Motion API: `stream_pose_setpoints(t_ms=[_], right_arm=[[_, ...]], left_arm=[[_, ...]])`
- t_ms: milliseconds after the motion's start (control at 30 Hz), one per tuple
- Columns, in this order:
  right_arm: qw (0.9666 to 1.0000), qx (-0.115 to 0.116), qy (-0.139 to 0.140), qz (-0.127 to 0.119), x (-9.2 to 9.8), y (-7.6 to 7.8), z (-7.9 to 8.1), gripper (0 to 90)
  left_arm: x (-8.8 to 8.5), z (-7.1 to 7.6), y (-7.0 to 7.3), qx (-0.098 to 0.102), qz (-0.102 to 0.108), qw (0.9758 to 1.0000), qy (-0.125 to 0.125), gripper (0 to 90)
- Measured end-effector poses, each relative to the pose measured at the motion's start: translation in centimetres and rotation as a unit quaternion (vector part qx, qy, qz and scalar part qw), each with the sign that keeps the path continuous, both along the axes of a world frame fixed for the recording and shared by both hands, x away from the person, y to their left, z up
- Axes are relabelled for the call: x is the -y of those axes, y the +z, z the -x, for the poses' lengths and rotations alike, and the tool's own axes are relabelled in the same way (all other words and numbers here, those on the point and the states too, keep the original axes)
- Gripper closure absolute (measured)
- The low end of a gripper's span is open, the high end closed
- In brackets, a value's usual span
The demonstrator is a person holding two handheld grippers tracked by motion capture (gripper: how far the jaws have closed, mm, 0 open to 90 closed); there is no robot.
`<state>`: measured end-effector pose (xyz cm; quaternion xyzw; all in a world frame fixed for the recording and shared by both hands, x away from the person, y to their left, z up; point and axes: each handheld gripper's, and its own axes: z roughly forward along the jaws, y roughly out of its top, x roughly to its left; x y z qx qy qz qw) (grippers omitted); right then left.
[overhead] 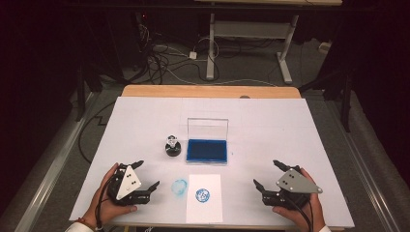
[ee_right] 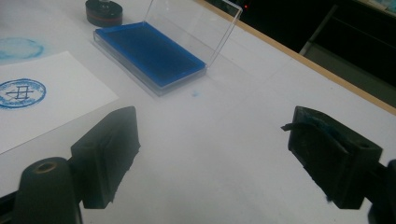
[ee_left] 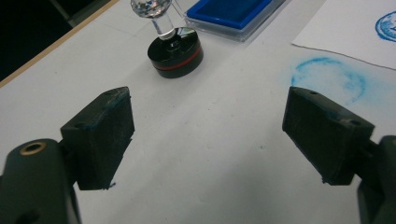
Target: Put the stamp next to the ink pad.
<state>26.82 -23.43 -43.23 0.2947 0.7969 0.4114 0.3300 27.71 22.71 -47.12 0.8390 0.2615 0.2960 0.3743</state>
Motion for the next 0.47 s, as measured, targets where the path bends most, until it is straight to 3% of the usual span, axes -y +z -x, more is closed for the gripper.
stream_pose_setpoints(t_ms=[467], right_arm=[[1.0,-0.001,-0.006,-0.005,0.37,0.02,-0.03,17.1]], left_arm=[[0.05,-0.48,0.04,-0.007,0.001,1.0,0.003,16.4]])
